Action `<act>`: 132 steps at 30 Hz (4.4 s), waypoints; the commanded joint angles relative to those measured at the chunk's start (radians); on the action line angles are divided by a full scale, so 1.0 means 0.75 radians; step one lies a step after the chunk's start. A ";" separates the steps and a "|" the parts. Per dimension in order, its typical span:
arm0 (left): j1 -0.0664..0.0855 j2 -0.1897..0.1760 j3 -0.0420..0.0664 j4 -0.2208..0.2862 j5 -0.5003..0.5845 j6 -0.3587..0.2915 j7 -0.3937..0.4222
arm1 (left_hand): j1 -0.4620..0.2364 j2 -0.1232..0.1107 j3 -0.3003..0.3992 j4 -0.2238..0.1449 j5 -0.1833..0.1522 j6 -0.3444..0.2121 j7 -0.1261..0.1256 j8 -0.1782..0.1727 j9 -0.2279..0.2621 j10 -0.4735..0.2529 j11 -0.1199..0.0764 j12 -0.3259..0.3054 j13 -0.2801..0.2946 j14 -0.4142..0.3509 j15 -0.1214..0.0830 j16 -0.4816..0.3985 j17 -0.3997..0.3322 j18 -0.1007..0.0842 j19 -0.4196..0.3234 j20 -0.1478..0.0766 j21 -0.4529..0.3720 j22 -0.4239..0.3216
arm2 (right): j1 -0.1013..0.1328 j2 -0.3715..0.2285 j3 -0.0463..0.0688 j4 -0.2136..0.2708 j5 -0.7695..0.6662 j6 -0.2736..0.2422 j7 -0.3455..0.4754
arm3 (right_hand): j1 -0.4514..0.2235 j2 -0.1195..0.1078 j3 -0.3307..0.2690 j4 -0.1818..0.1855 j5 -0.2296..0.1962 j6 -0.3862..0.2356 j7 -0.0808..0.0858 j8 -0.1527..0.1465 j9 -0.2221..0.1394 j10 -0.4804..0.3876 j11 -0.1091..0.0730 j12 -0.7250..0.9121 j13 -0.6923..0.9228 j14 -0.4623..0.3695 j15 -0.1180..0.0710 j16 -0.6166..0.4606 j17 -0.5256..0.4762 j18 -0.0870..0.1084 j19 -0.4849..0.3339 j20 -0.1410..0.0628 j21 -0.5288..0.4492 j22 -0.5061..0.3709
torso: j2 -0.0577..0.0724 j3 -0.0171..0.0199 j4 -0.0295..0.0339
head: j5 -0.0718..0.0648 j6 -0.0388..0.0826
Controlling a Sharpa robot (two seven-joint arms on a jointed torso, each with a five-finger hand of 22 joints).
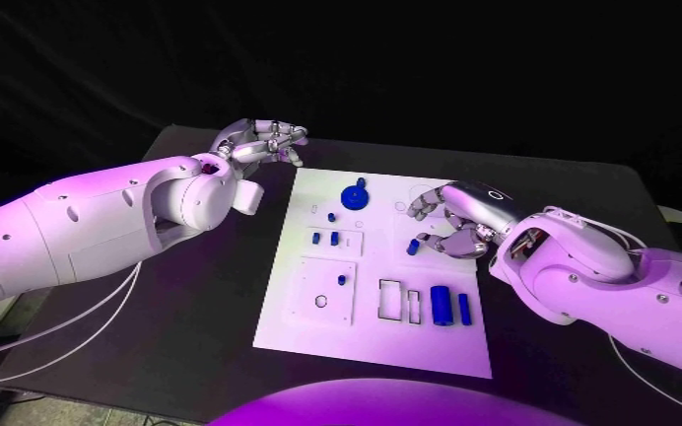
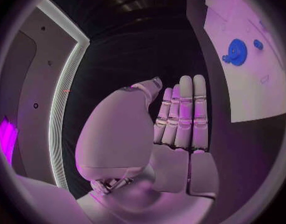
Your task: Assemble the parts on the task board
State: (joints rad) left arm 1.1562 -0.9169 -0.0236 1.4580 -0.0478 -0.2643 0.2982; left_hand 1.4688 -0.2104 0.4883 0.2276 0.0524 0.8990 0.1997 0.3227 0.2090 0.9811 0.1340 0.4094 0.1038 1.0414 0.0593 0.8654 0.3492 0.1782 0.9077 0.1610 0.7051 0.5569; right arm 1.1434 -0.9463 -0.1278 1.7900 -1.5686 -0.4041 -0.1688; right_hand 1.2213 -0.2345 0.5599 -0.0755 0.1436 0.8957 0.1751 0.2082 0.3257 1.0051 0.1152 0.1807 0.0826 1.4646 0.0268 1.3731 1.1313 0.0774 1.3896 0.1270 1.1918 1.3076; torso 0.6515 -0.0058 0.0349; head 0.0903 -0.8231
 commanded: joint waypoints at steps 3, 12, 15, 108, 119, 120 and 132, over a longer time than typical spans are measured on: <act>0.001 0.003 0.001 0.002 -0.001 0.030 0.004 | 0.005 0.009 -0.008 -0.002 0.002 -0.010 0.001 -0.008 -0.001 -0.012 0.001 -0.003 -0.002 -0.001 0.007 -0.009 0.002 0.005 0.008 0.000 -0.004 -0.002 | 0.007 -0.011 -0.002 -0.010 -0.015 0.217 -0.039 | 0.003 -0.006 -0.055 0.012 0.010 -0.016 -0.001 -0.012 -0.002 -0.028 -0.001 0.010 -0.008 0.025 0.003 0.008 0.008 0.012 0.002 0.002 -0.017 0.082 | 0.004 0.0004 0.0003 | -0.001 -0.004; 0.001 0.005 0.001 0.000 -0.002 0.031 0.005 | 0.005 0.010 -0.008 -0.002 0.002 -0.008 0.000 -0.007 -0.001 -0.012 0.001 -0.002 -0.002 -0.001 0.007 -0.009 0.002 0.005 0.008 0.001 -0.006 -0.003 | 0.002 0.027 -0.010 -0.052 -0.035 0.247 -0.053 | 0.023 0.014 -0.079 0.018 0.016 -0.003 0.007 -0.009 0.001 -0.021 0.004 0.031 -0.008 0.023 0.006 0.008 0.004 0.008 0.012 0.004 -0.001 0.091 | 0.002 -0.0002 0.0040 | 0.001 -0.006; 0.001 0.004 0.001 0.000 -0.002 0.031 0.005 | 0.005 0.010 -0.008 -0.002 0.002 -0.008 0.000 -0.007 -0.001 -0.012 0.001 -0.002 -0.002 -0.001 0.007 -0.009 0.002 0.005 0.008 0.001 -0.006 -0.003 | -0.005 0.046 -0.013 -0.067 -0.037 0.242 -0.053 | 0.032 0.026 -0.080 0.021 0.016 0.006 0.008 -0.008 0.002 -0.004 0.003 0.047 -0.007 0.024 0.006 0.011 0.010 0.005 0.022 0.004 0.014 0.099 | 0.003 -0.0007 0.0035 | 0.002 -0.006; 0.001 0.047 0.001 -0.016 -0.002 0.045 -0.008 | 0.005 0.020 -0.011 0.001 0.002 -0.005 -0.002 -0.005 0.000 -0.013 0.000 0.001 -0.002 -0.002 0.006 -0.012 0.004 0.005 0.012 0.001 -0.013 -0.008 | -0.181 0.420 -0.038 -0.056 -0.093 0.060 0.023 | 0.115 0.170 0.090 0.026 -0.123 0.192 -0.056 0.109 0.081 0.231 -0.067 0.079 0.005 0.045 -0.054 0.048 0.049 -0.026 0.097 -0.051 0.162 0.191 | 0.003 0.0009 0.0009 | 0.060 -0.035; 0.001 0.047 0.001 -0.016 -0.002 0.046 -0.010 | 0.005 0.020 -0.011 0.001 0.002 -0.005 -0.002 -0.005 0.000 -0.013 0.000 0.001 -0.002 -0.002 0.006 -0.012 0.004 0.005 0.012 0.001 -0.013 -0.008 | -0.196 0.447 -0.040 -0.082 -0.123 0.068 0.001 | 0.114 0.170 0.091 0.026 -0.123 0.191 -0.055 0.109 0.081 0.231 -0.067 0.078 0.005 0.044 -0.054 0.048 0.047 -0.026 0.096 -0.051 0.160 0.190 | 0.003 0.0001 0.0022 | 0.062 -0.038; 0.001 0.047 0.001 -0.016 -0.002 0.046 -0.010 | 0.005 0.020 -0.011 0.001 0.002 -0.005 -0.002 -0.005 0.000 -0.013 0.000 0.001 -0.002 -0.002 0.006 -0.012 0.004 0.005 0.012 0.001 -0.013 -0.008 | -0.197 0.448 -0.040 -0.083 -0.127 0.071 -0.002 | 0.114 0.170 0.091 0.026 -0.123 0.191 -0.055 0.109 0.081 0.231 -0.067 0.078 0.005 0.044 -0.054 0.048 0.047 -0.026 0.096 -0.051 0.160 0.190 | 0.002 -0.0002 0.0020 | 0.062 -0.039; 0.001 0.045 0.001 -0.015 -0.002 0.047 -0.013 | 0.004 0.021 -0.013 0.002 0.002 -0.005 -0.002 -0.004 0.001 -0.013 0.000 0.002 -0.002 -0.002 0.006 -0.013 0.005 0.006 0.012 0.002 -0.015 -0.010 | -0.204 0.477 -0.043 -0.090 -0.229 0.125 -0.073 | 0.109 0.167 0.090 0.025 -0.123 0.186 -0.053 0.109 0.083 0.231 -0.065 0.075 0.005 0.043 -0.052 0.047 0.044 -0.025 0.094 -0.050 0.155 0.188 | 0.002 -0.0005 0.0017 | 0.061 -0.041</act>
State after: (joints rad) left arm 1.1560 -0.8846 -0.0238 1.4448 -0.0484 -0.2465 0.2851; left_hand 1.4728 -0.2064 0.4856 0.2304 0.0524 0.8990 0.1997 0.3227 0.2092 0.9775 0.1303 0.4094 0.1034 1.0415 0.0593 0.8615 0.3522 0.1784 0.9114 0.1646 0.6971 0.5505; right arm 0.9945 -0.5923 -0.1576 1.7209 -1.6853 -0.3512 -0.1922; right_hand 1.2943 -0.1119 0.6261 -0.0513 0.0484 1.0305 0.1337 0.2714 0.3554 1.1755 0.0761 0.2361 0.0850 1.4681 -0.0092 1.4077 1.1644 0.0614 1.4662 0.0932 1.3107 1.3077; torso 0.6530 -0.0063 0.0361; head 0.1365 -0.8535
